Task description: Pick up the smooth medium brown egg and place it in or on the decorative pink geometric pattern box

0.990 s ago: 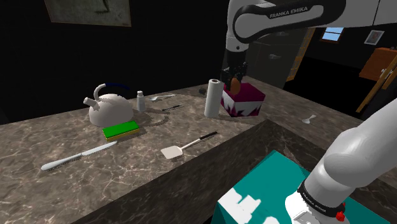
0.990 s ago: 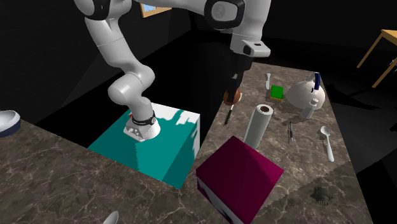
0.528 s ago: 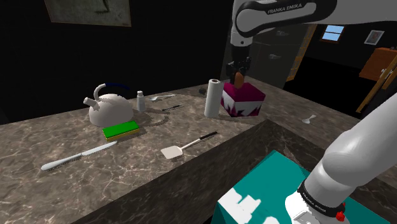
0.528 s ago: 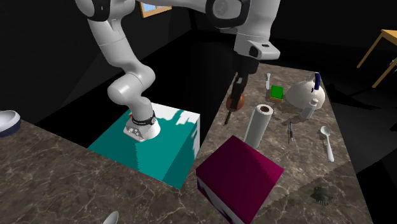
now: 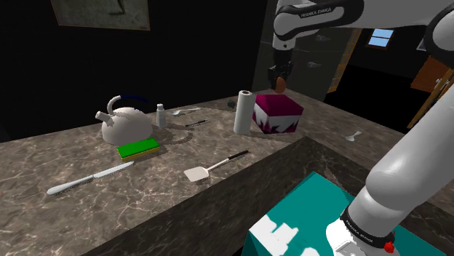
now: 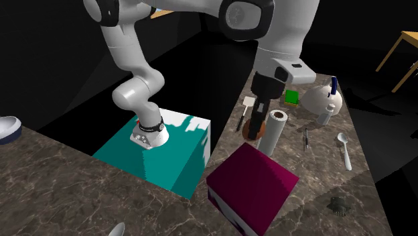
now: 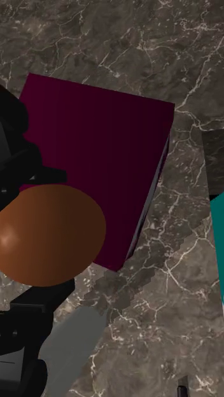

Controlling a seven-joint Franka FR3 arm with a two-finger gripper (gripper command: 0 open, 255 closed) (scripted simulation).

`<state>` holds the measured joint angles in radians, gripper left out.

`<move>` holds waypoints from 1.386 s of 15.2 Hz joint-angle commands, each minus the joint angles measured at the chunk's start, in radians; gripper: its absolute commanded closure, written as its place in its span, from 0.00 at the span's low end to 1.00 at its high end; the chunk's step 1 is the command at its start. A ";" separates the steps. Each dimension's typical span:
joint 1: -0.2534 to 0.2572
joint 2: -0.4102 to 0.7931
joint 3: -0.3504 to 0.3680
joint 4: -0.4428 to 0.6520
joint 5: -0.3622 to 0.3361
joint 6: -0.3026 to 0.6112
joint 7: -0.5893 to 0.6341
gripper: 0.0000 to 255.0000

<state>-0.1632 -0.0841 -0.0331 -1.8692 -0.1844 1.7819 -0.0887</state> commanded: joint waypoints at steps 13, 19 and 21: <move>-0.082 0.189 -0.082 0.142 0.014 0.075 -0.158 1.00; -0.083 0.198 -0.083 0.073 0.011 0.152 -0.146 1.00; -0.084 0.202 -0.083 0.056 0.010 0.172 -0.143 1.00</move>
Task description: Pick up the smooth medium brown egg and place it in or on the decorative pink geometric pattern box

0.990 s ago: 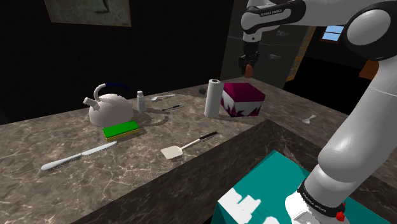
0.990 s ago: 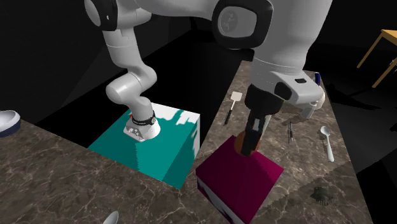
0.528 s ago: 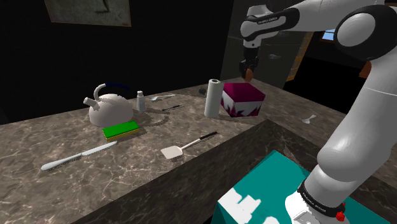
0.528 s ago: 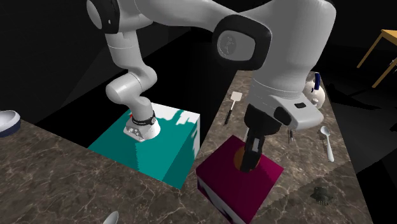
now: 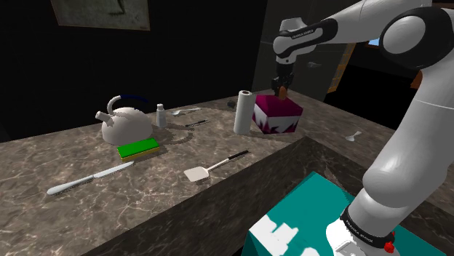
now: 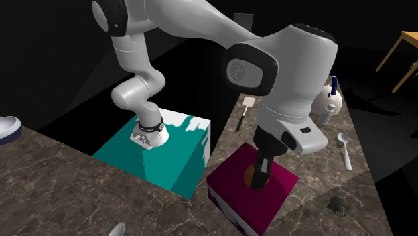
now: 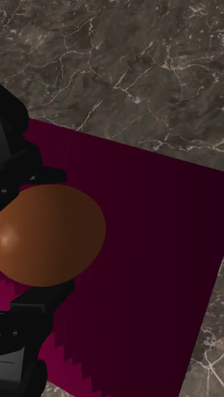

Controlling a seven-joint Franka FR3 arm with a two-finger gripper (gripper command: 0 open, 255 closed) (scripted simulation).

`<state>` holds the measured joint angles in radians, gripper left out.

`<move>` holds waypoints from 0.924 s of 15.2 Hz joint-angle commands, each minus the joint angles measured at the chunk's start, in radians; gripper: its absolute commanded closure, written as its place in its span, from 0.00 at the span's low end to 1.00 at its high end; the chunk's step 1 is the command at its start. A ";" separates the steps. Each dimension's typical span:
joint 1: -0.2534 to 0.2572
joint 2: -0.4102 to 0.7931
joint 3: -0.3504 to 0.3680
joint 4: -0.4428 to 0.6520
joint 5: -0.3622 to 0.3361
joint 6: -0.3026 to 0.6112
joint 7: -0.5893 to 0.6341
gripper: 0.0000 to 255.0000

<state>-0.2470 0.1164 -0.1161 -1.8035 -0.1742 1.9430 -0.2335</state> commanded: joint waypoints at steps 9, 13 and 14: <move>0.000 0.001 0.000 -0.009 -0.001 0.011 0.002 0.00; 0.000 0.001 0.000 -0.009 -0.001 0.011 0.002 0.00; 0.000 0.001 0.000 -0.009 -0.001 0.011 0.002 0.00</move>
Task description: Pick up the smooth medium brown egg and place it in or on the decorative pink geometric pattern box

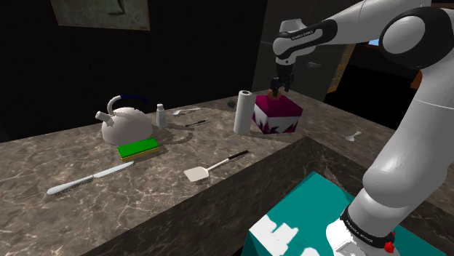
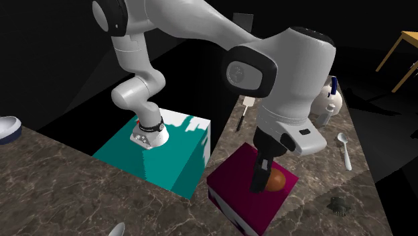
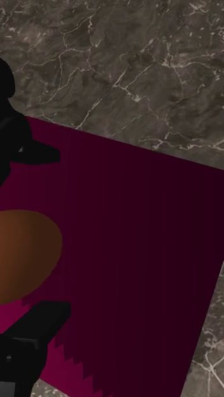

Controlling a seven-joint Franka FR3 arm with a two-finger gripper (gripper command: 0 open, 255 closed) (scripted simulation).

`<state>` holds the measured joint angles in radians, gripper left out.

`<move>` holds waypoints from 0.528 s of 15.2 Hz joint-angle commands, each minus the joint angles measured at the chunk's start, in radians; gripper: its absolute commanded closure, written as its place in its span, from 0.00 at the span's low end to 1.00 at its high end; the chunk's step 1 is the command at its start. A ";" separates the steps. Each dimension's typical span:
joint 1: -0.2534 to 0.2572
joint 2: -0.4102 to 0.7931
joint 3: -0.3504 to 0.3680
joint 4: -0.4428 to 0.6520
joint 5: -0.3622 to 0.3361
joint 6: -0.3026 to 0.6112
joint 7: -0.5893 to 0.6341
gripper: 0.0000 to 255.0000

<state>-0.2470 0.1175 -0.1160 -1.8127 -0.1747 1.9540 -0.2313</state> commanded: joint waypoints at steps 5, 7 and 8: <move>0.010 -0.018 0.008 0.103 0.004 -0.122 -0.003 0.00; 0.010 -0.018 0.008 0.102 0.004 -0.122 -0.003 0.00; 0.010 -0.018 0.008 0.103 0.004 -0.122 -0.003 0.00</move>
<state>-0.2367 0.0988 -0.1081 -1.7123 -0.1713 1.8339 -0.2342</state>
